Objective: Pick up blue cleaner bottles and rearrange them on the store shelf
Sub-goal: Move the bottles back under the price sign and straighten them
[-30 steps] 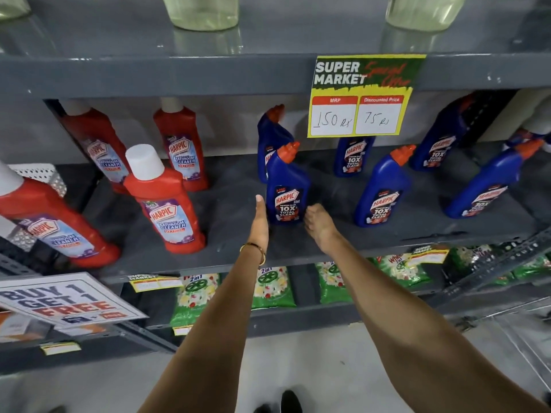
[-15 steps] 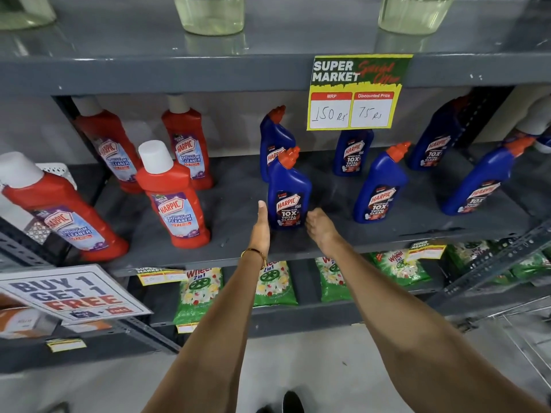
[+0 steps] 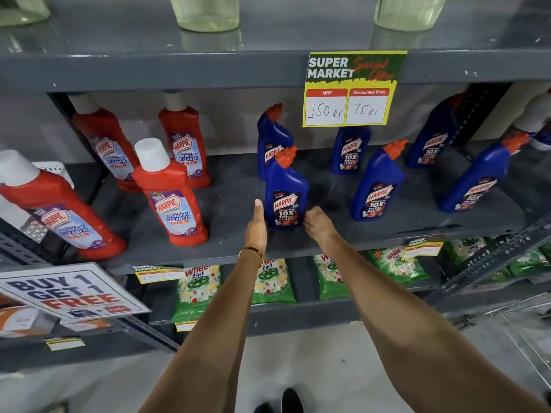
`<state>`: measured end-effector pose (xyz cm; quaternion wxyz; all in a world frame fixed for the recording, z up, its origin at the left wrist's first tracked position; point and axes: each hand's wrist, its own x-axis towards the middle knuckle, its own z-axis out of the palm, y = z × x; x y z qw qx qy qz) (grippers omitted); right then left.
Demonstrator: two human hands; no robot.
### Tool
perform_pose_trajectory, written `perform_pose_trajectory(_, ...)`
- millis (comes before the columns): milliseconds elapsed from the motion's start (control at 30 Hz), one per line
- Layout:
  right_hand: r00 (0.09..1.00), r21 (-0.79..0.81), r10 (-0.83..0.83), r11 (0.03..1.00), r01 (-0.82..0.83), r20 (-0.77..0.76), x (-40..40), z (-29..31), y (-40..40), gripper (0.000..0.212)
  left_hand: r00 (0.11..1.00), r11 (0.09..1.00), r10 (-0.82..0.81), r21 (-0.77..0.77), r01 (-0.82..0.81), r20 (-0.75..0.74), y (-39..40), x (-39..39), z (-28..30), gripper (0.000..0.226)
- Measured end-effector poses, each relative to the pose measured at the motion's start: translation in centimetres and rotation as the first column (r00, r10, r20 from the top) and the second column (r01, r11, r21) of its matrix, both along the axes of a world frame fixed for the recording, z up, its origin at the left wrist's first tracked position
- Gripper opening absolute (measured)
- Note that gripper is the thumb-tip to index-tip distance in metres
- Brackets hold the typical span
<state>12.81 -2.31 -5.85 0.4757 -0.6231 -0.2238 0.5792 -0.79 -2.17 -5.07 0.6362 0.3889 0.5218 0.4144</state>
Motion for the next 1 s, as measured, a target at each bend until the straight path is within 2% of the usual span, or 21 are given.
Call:
perform_pose_trajectory(67, 1.000, -0.006, -0.023, 1.000, 0.023, 0.005, 0.0, -0.3, 0.5, 0.025, 1.000, 1.000, 0.022, -0.019, -0.022, -0.002, 0.1, 0.0, -0.1, 0.080)
perform_pose_trajectory(200, 1.000, -0.008, -0.018, 1.000, 0.018, 0.023, 0.2, -0.7, 0.7, 0.025, 0.994, 0.993, 0.103, -0.048, -0.104, -0.029, 0.0, -0.2, -0.4, 0.089)
perform_pose_trajectory(300, 0.999, -0.033, 0.013, 0.999, -0.012, 0.051, 0.1, -0.2, 0.2, 0.052, 0.991, 0.992, 0.121, -0.034, -0.123, -0.057, -0.1, -0.3, -0.5, 0.090)
perform_pose_trajectory(333, 0.997, -0.031, 0.022, 0.999, -0.020, 0.072, 0.1, -0.2, 0.2, 0.055, 0.990, 0.992, 0.123, -0.032, -0.126, -0.066, 0.0, -0.3, -0.5, 0.088)
perform_pose_trajectory(467, 0.992, -0.042, 0.035, 0.999, -0.031, 0.119, 0.0, -0.3, 0.1, 0.039, 0.990, 0.993, 0.104, -0.039, -0.108, -0.097, 0.0, -0.3, -0.4, 0.087)
perform_pose_trajectory(667, 0.987, -0.050, 0.044, 0.998, -0.036, 0.155, -0.5, -0.8, -0.2, 0.049, 0.992, 0.995, 0.074, -0.064, -0.081, -0.105, -0.4, -0.4, -0.6, 0.082)
perform_pose_trajectory(833, 0.989, -0.027, 0.047, 0.999, -0.044, 0.139, -0.8, -0.8, -0.2, 0.024, 0.995, 0.997, 0.045, -0.065, -0.051, -0.095, -0.4, -0.6, -0.7, 0.089)
perform_pose_trajectory(933, 0.990, -0.024, 0.049, 0.999, -0.047, 0.130, -0.7, -1.0, 0.0, 0.028, 0.997, 0.999, -0.019, -0.050, 0.015, -0.072, -0.3, -0.7, -0.7, 0.074)
perform_pose_trajectory(1000, 0.990, -0.023, 0.058, 0.998, -0.055, 0.132, -0.6, -1.2, 0.2, 0.034, 0.998, 0.998, -0.026, -0.050, 0.023, -0.053, -0.2, -0.7, -0.8, 0.077)
